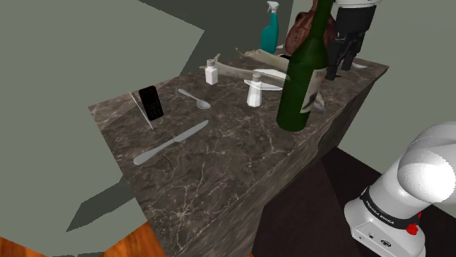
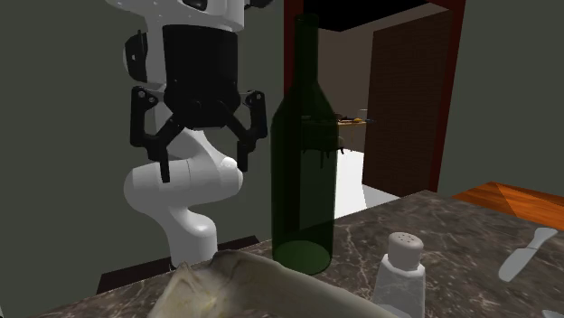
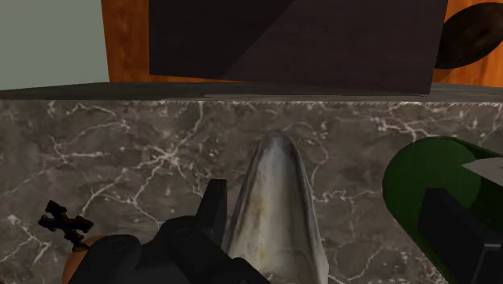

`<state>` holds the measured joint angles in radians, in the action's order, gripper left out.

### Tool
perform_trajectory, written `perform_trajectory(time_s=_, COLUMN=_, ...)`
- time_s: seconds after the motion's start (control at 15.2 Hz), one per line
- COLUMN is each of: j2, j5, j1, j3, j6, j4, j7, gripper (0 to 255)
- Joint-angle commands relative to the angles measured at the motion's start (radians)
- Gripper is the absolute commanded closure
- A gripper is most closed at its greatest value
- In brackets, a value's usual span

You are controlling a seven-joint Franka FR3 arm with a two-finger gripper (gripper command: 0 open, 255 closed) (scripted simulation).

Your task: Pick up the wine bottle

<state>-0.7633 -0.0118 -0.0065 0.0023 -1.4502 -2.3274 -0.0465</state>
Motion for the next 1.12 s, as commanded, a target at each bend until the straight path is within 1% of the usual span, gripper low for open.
perform_trajectory(time_s=0.0, j2=0.000, j5=0.000, j1=0.000, j3=0.000, j6=0.000, j4=0.000, j7=0.000, gripper=0)
perform_trajectory(time_s=0.59, j2=0.083, j5=0.074, j1=0.024, j3=0.097, j6=0.121, j4=0.303, j7=0.121, gripper=0)
perform_trajectory(time_s=1.06, j2=0.188, j5=0.105, j1=0.029, j3=0.174, j6=0.223, j4=0.589, j7=0.225, gripper=0)
